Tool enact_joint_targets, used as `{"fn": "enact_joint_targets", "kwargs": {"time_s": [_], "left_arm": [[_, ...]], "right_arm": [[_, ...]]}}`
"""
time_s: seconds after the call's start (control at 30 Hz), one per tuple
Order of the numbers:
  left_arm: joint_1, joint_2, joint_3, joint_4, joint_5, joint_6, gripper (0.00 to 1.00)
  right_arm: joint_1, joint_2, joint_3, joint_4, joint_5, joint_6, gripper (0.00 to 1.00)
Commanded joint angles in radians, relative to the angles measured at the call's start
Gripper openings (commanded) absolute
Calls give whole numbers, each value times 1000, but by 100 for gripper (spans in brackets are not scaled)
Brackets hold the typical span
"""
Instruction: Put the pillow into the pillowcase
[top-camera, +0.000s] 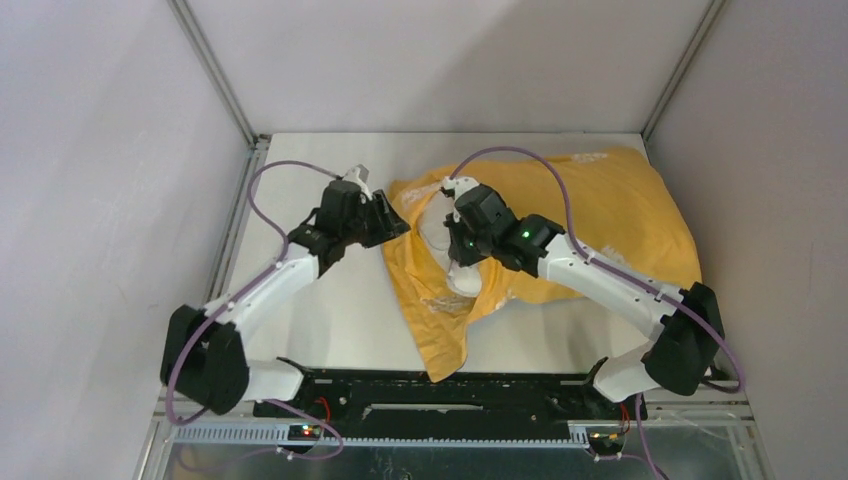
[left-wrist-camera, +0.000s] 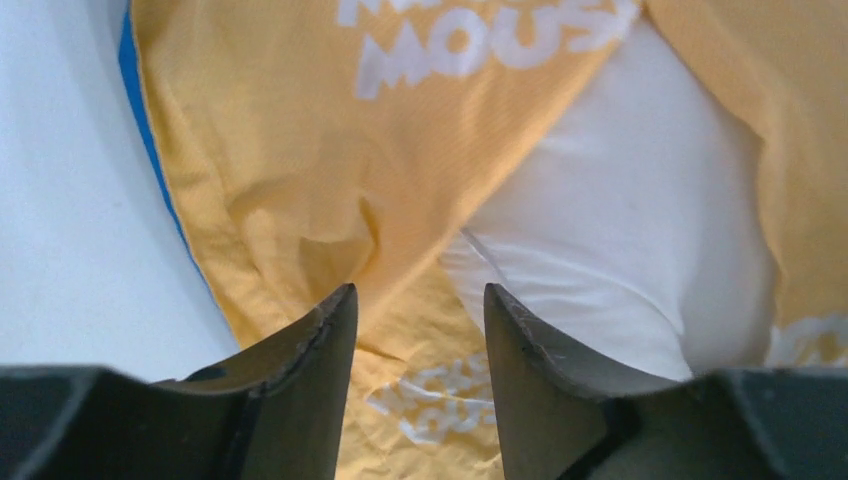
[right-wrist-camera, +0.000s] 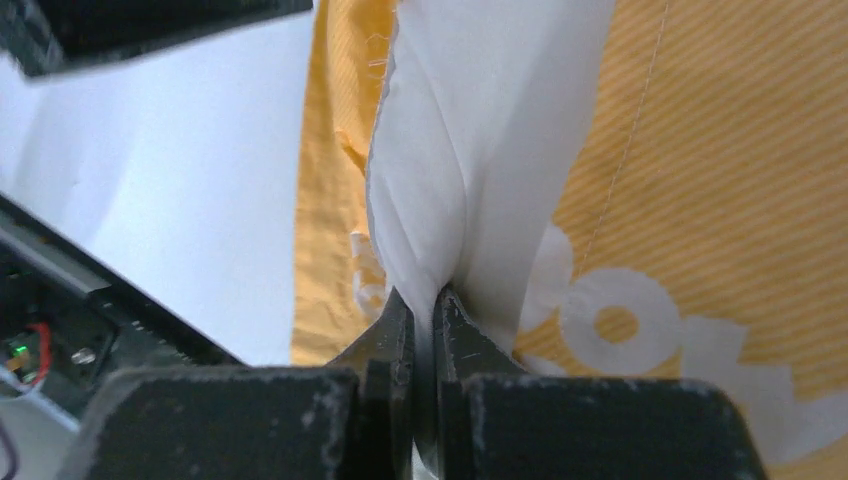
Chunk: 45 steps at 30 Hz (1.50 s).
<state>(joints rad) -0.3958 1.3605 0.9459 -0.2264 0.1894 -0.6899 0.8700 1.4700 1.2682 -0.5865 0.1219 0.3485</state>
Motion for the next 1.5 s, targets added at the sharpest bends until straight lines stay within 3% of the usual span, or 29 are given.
{"fn": "enact_joint_targets", "kwargs": {"time_s": [0.0, 0.23, 0.4, 0.57, 1.0, 1.2, 1.3, 1.37, 1.47], "left_arm": [[-113, -155, -81, 16, -181, -73, 54], [-322, -201, -205, 75, -470, -388, 41], [-356, -135, -250, 154, -518, -540, 40], [-355, -33, -214, 244, -486, -519, 45], [-353, 143, -180, 388, -514, -530, 45], [-351, 169, -245, 598, -509, -501, 55], [-352, 192, -249, 606, -535, -494, 58], [-349, 217, -236, 581, -562, -494, 56], [-343, 246, -228, 568, -605, -506, 41]], "right_arm": [[-19, -33, 12, 128, -216, 97, 0], [-46, -43, 12, 193, -232, 197, 0], [-59, -56, 12, 250, -255, 250, 0], [-63, -51, 21, 254, -263, 257, 0], [-69, -59, 34, 263, -304, 287, 0], [-59, -68, 34, 264, -303, 294, 0], [-55, -68, 34, 265, -308, 298, 0], [-49, -66, 42, 262, -309, 301, 0], [-36, -69, 56, 250, -296, 297, 0]]}}
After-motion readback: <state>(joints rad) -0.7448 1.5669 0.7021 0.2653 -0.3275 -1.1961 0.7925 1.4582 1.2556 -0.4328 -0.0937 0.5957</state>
